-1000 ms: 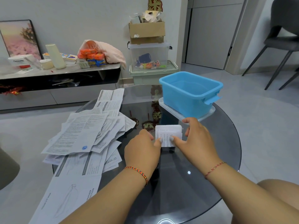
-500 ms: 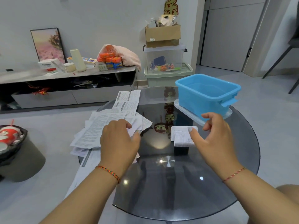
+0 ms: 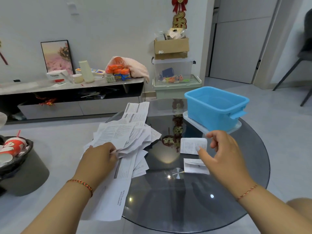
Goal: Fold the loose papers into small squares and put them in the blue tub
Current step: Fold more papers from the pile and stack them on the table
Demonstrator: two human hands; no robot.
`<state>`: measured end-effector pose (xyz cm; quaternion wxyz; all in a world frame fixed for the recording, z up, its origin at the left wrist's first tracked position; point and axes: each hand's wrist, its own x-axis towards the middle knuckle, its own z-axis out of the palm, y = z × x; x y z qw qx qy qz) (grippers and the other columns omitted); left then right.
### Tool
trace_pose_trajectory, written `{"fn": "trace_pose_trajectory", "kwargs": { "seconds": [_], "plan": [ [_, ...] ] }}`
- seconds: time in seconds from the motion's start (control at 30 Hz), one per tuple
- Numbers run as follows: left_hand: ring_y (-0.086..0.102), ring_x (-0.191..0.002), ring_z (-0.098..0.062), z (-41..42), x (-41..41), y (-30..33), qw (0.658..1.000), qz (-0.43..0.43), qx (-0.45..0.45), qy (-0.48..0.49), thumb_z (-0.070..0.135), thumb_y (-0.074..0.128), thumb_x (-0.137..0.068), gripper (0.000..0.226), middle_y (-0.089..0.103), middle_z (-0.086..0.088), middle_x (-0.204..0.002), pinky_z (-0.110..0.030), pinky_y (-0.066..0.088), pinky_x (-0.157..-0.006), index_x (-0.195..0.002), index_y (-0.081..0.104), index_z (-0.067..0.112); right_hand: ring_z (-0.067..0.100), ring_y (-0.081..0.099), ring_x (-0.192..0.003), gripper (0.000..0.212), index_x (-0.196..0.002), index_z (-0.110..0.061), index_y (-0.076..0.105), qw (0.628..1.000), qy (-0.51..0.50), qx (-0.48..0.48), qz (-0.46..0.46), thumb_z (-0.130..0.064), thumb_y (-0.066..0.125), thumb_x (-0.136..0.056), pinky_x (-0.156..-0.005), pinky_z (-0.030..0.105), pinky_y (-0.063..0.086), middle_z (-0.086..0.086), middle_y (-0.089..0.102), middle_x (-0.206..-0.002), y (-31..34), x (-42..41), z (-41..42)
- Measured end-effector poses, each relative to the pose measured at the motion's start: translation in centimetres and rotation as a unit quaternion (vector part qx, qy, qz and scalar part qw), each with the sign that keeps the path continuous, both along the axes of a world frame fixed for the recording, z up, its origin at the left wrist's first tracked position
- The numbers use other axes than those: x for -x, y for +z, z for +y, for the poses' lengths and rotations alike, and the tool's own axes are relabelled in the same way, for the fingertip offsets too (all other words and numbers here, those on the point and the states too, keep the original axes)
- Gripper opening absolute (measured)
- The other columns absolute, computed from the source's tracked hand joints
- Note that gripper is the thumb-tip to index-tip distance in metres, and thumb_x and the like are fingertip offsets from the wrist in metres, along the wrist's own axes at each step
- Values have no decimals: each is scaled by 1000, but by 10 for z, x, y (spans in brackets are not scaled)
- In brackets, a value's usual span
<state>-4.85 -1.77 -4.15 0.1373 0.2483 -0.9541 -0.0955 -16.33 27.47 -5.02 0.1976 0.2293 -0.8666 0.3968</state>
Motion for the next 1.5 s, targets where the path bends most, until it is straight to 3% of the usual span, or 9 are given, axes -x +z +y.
{"fn": "trace_pose_trajectory", "kwargs": {
  "seconds": [0.23, 0.63, 0.83, 1.03, 1.17, 1.2, 1.27, 1.33, 1.5],
  "plan": [
    [58, -90, -22, -10, -2, -4, 1000, 6, 2, -13, 16, 51, -90, 17, 68, 2, -97, -28, 44, -73, -98, 64, 22, 4, 39, -83, 26, -99, -37, 59, 946, 110, -295, -84, -48, 69, -77, -57, 10, 27, -22, 34, -73, -9, 7, 4],
    [64, -82, -46, 32, -5, 37, 975, 183, 129, -8, 0, 56, -84, 25, 67, -21, -77, -43, 50, -61, -102, 70, 10, 11, 48, -91, 20, -104, -29, 65, 978, 20, -205, -43, -35, 64, -85, -69, 23, 34, -11, 50, -84, -11, 30, -2],
    [67, -57, -26, 109, -19, 49, 959, 147, 204, -133, 0, 71, -45, 35, 61, -2, -52, -34, 50, -66, -76, 72, 16, 4, 45, -70, 45, -98, -29, 49, 997, 42, -61, -15, -29, 81, -66, -58, 13, 32, -14, 45, -83, 12, -3, 10],
    [50, -35, -16, 166, -29, 12, 944, 66, 213, -245, 4, 27, -66, 42, 47, 5, -39, -21, 49, -50, -50, 63, 18, 0, 52, -91, 65, -120, -50, 39, 965, 224, -129, -30, -54, 64, -61, -77, 12, 44, -29, 40, -116, 2, -39, 21],
    [54, -38, -10, 178, -41, 5, 953, 0, 136, -270, 28, 67, -56, 6, 54, 10, -43, -20, 40, -40, -61, 71, 26, -1, 53, -89, 25, -89, -35, 61, 941, 274, -199, 3, -24, 66, -68, -73, 21, 51, -22, 58, -96, -19, -34, 30],
    [61, -47, -10, 178, -46, 2, 958, -28, 83, -272, 39, 78, -46, 29, 60, 12, -52, -20, 45, -43, -73, 72, 29, -1, 54, -85, 25, -85, -33, 60, 941, 272, -201, -10, -17, 66, -66, -70, 21, 51, -20, 60, -91, -22, -33, 32],
    [67, -93, -11, 164, -53, 8, 970, -69, -9, -233, 54, 73, -59, 59, 69, 18, -92, -24, 54, -73, -113, 58, 36, -1, 56, -82, 21, -83, -30, 61, 943, 267, -193, -45, -14, 65, -71, -69, 15, 47, -17, 64, -87, -21, -33, 35],
    [41, -129, -3, 150, -58, 7, 981, -9, -38, -189, 51, 60, -82, 58, 49, 31, -125, -22, 36, -105, -133, 31, 48, 2, 54, -82, 5, -81, -24, 65, 943, 263, -188, -75, -20, 66, -80, -67, 12, 43, -12, 64, -83, -14, -36, 41],
    [49, -102, 21, 124, -62, -5, 953, 43, -259, -151, 28, 76, -76, 44, 54, 48, -96, -15, 37, -99, -102, 49, 52, 13, 52, -68, 15, -82, -18, 58, 931, 270, -134, -205, -32, 64, -81, -65, 27, 46, 1, 62, -80, -7, -40, 51]
  ]
}}
